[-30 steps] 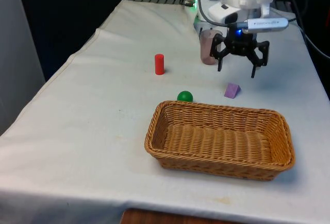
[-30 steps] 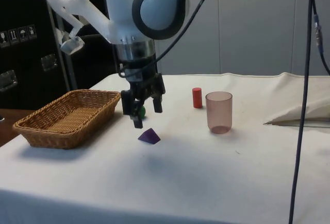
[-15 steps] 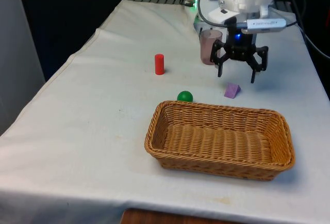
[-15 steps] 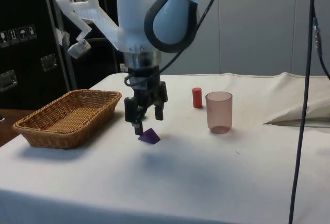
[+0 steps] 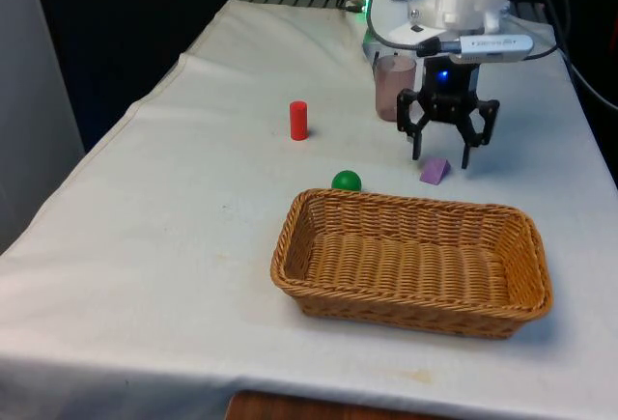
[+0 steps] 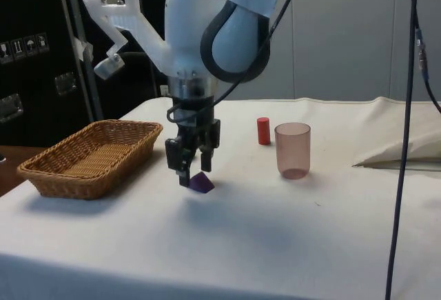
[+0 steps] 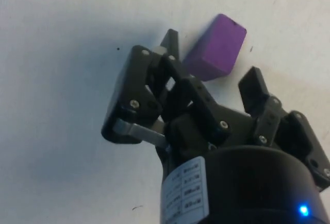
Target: Pick up the triangular block and place it into the basket.
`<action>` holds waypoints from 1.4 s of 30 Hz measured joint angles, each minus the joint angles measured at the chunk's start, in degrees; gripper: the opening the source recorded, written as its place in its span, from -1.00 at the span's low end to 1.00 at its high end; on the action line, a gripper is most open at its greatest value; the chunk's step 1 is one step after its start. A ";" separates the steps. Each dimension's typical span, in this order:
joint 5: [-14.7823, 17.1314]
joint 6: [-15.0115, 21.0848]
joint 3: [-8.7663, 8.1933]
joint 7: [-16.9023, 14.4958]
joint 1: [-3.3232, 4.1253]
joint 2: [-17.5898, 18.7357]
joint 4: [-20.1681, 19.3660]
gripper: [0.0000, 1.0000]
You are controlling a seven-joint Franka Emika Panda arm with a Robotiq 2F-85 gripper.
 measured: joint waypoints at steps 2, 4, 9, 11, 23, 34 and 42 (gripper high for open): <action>0.00 0.11 0.00 0.00 0.00 0.00 -0.06 0.39; 0.00 0.34 0.00 0.11 0.00 0.00 -0.11 0.20; 0.00 1.09 0.00 0.17 0.00 0.00 -0.40 -0.35; 0.00 1.15 0.00 0.17 0.00 0.00 -0.40 -0.35; 0.00 0.69 -0.17 0.17 0.00 -0.29 0.34 -0.34; 0.00 -4.47 -0.69 -0.34 -0.06 -5.04 0.63 -0.34; 0.00 -8.48 -1.32 -1.09 -0.06 -7.62 2.35 -0.34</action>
